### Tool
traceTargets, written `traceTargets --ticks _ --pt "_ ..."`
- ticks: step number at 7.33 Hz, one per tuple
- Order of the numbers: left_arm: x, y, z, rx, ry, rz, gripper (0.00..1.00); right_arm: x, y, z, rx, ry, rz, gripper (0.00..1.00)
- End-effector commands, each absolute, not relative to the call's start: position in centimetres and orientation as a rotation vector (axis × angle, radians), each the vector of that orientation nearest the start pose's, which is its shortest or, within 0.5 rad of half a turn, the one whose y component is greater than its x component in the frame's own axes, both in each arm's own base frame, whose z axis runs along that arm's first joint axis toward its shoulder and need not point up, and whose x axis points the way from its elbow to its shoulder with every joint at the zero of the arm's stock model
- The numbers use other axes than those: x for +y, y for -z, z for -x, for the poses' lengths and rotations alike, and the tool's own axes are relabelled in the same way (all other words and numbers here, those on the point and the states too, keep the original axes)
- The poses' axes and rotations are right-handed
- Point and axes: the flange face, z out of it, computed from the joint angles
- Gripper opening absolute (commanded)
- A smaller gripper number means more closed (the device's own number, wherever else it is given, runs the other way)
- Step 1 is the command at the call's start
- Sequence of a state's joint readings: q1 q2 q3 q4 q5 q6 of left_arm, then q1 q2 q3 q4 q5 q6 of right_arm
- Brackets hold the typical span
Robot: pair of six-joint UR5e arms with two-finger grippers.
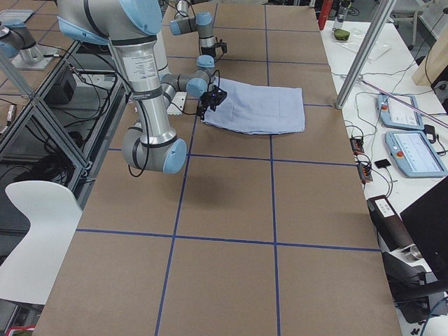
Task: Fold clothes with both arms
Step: 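Grasp the shirt's two corners nearest the robot with both grippers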
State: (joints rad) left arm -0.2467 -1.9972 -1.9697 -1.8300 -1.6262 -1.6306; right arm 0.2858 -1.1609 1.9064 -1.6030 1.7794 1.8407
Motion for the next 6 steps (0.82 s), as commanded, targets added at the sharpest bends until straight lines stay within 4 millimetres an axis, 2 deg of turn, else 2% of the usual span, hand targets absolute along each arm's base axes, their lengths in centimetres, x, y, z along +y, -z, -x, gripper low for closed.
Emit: traceTargets --ticks 1,6 --pt "-26.66 -21.96 -52.68 1.087 0.248 -0.056 0.0 -27.57 -29.56 54.29 -0.72 -0.454 0.196 1.0" --pt "-26.9 -21.98 -52.59 1.089 0.253 -0.056 0.0 -27.63 -30.39 55.17 -0.701 -0.451 0.197 1.0"
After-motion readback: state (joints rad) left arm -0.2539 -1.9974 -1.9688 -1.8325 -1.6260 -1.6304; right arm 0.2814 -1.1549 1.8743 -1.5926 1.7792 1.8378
